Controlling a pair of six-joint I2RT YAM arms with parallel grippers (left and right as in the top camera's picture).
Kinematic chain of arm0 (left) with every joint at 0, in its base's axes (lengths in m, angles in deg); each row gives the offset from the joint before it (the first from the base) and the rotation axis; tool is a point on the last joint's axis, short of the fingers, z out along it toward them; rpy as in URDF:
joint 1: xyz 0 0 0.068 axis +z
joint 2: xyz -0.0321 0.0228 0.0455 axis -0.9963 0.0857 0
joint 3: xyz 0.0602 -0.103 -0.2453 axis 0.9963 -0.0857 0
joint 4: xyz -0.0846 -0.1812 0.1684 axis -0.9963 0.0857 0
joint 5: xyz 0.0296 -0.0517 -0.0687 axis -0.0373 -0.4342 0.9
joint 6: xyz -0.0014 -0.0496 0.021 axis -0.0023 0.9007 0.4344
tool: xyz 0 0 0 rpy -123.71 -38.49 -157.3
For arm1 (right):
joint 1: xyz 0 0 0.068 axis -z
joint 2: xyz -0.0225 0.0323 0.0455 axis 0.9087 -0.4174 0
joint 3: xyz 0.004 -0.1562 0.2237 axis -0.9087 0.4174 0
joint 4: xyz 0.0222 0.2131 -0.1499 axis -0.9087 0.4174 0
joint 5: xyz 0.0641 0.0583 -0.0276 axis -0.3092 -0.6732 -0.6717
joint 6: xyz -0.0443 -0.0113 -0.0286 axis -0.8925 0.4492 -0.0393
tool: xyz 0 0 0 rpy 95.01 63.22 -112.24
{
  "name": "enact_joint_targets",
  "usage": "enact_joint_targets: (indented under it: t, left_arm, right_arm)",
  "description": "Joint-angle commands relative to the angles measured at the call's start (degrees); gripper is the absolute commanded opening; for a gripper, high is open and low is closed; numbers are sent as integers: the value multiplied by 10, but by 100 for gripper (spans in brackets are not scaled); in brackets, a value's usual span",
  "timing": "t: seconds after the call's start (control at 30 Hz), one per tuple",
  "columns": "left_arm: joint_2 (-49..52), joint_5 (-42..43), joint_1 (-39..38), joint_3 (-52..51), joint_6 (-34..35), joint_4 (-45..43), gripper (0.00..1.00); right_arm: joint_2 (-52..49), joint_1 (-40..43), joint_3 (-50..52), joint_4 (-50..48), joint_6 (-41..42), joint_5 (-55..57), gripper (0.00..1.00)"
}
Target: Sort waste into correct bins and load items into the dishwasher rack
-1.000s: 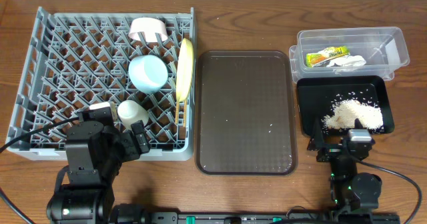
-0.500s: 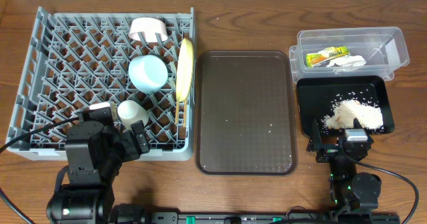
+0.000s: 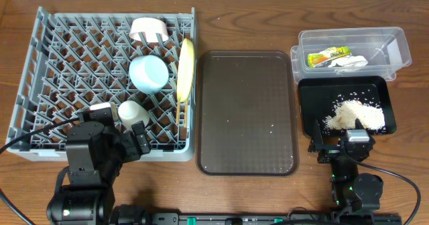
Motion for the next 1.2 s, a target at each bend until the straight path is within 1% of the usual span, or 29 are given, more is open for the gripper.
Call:
enact_joint_targets:
  t: [0.0, 0.23, 0.37, 0.47, 0.53, 0.63, 0.73, 0.9, 1.07, 1.17]
  left_arm:
    - [0, -5, -1, -2, -8, 0, 94]
    - [-2, -5, -1, -2, -8, 0, 94]
    - [-30, -20, -1, -9, -10, 5, 94]
    - [-73, -20, -1, -49, -10, -5, 94]
    - [-111, -20, -1, -94, -10, -21, 94]
    - [-171, -20, -1, -174, -9, -68, 94]
    - [-235, -20, -1, -250, -3, -135, 94]
    - [-324, -19, -1, -346, -3, -232, 94]
    - [-370, -20, -2, -412, -3, -315, 94]
    - [-370, -20, -2, -446, -4, -385, 94]
  right_arm:
    - [4, -8, 2, 0, -11, -2, 99]
    - [4, -8, 2, 0, -11, -2, 99]
    - [4, -8, 2, 0, -11, -2, 99]
    - [4, -8, 2, 0, -11, -2, 99]
    - [4, -8, 2, 0, -11, -2, 99]
    - [4, -8, 2, 0, -11, -2, 99]
    - [4, -8, 2, 0, -11, -2, 99]
    - [4, -8, 2, 0, -11, -2, 99]
    - [4, -8, 2, 0, -11, -2, 99]
    - [4, -8, 2, 0, -11, -2, 99]
